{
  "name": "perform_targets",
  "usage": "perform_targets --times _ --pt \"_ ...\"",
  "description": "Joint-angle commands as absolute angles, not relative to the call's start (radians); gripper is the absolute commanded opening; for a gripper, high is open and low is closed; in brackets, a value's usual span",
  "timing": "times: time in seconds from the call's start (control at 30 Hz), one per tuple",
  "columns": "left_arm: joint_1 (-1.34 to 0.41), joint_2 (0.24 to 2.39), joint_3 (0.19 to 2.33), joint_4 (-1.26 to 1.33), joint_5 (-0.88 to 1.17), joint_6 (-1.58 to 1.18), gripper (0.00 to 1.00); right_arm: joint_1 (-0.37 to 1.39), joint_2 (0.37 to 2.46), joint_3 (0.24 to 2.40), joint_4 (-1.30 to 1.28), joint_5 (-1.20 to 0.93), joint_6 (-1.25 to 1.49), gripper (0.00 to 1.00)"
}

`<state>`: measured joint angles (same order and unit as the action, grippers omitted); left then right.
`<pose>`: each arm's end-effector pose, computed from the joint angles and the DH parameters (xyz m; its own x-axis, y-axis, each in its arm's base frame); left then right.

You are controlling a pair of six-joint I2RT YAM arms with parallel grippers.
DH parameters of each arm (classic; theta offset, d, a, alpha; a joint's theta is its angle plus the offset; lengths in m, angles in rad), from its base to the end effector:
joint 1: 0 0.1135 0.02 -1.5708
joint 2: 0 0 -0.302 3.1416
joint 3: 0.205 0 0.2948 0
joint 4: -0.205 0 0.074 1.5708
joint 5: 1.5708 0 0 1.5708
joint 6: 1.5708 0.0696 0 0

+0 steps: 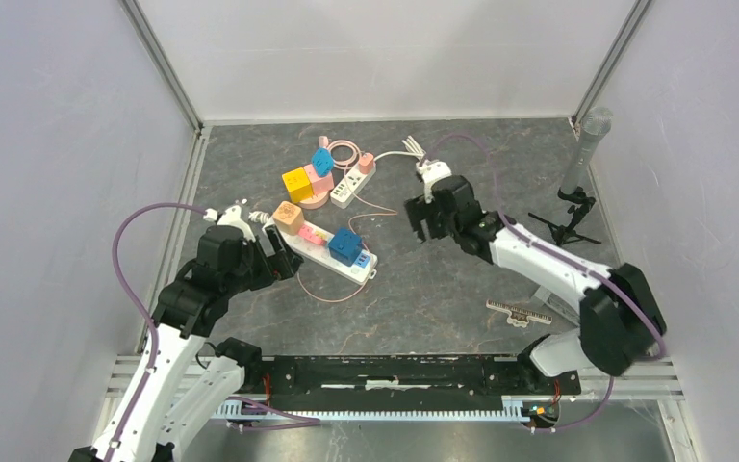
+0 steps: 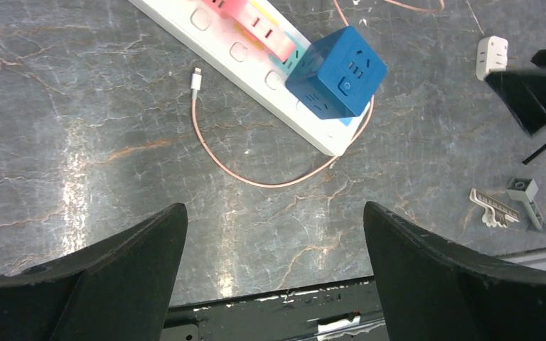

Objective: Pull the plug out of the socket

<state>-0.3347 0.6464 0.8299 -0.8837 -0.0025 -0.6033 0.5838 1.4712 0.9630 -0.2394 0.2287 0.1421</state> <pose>0.1527 -0.0529 0.3145 -0.6865 -0.3619 -0.6306 -0.0763 0.8984 -0.4325 0.3218 0.1937 0.2296 -0.6179 -0.2429 -0.7478 -0.3138 0.9482 -0.0487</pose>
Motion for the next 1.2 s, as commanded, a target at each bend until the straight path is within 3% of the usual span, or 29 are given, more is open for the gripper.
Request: perform_targets --times 0.0,0.1,0.37,0.8,1.03,1.17 --pt "-0.33 0.632 0.806 -0.842 -0.044 -0.624 1.0 0.727 1.365 0.907 -0.064 -0.024 0.188 0.93" --pt "-0.331 0.636 0.786 -0.837 -0.017 -0.633 1.0 0.794 1.36 0.873 0.081 -0.13 0.238 0.98" --pt "-0.33 0.588 0.752 -0.85 0.023 -0.667 1.0 0.9 1.506 0.955 0.134 -0.044 0.178 0.98" --pt "-0.331 0.581 0.733 -0.826 0.016 -0.663 1.0 0.907 1.801 1.268 -0.054 -0.124 -0.045 0.97" --pt "-0.331 0.557 0.728 -0.822 0.01 -0.669 1.0 0.907 1.961 1.493 -0.292 -0.082 0.011 0.87" --pt "-0.331 0.557 0.728 -0.822 0.003 -0.671 1.0 0.905 1.984 1.497 -0.336 -0.082 0.048 0.88"
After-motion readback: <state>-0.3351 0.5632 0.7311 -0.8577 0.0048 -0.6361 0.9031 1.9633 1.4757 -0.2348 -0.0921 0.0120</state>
